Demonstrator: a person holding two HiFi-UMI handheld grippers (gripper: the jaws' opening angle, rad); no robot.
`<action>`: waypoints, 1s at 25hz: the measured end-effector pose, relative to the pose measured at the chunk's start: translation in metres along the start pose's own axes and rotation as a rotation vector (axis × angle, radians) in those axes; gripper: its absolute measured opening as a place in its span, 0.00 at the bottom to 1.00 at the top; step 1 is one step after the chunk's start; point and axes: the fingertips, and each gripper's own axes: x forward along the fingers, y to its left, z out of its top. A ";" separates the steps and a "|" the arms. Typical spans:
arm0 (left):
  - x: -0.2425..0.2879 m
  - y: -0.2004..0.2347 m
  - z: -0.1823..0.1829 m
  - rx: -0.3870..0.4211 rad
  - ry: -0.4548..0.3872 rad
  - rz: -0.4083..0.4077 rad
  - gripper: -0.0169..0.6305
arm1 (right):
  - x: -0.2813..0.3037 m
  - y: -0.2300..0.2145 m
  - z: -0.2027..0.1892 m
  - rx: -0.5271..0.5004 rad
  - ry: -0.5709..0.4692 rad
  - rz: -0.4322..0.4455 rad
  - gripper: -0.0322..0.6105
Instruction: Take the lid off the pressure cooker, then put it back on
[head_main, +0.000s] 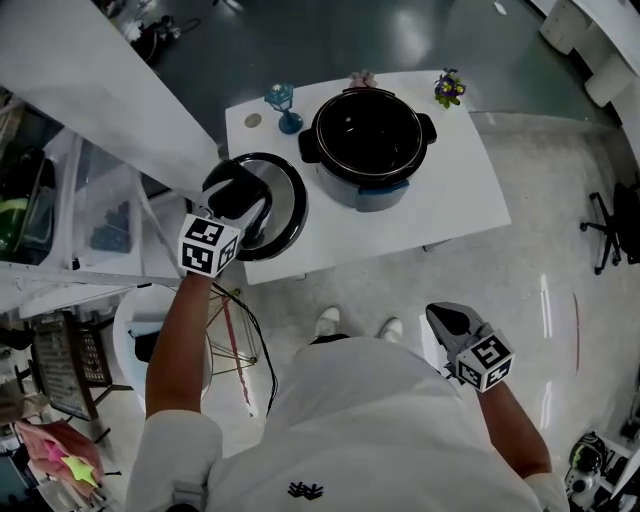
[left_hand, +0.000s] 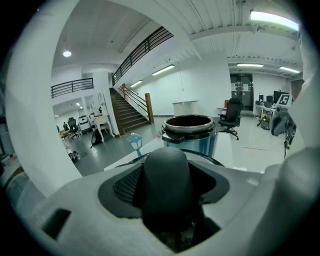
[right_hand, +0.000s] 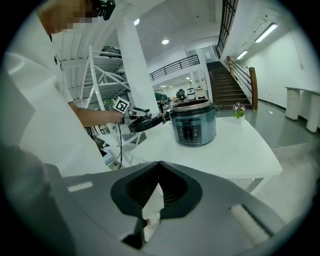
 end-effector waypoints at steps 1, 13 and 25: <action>-0.004 0.001 0.007 -0.001 -0.005 -0.002 0.47 | -0.001 0.000 0.000 0.002 -0.006 0.002 0.07; -0.032 0.008 0.100 0.038 -0.048 -0.066 0.47 | -0.013 -0.010 -0.015 0.032 -0.044 0.000 0.07; 0.016 -0.025 0.169 0.122 -0.069 -0.183 0.47 | -0.031 -0.026 -0.023 0.072 -0.081 -0.053 0.07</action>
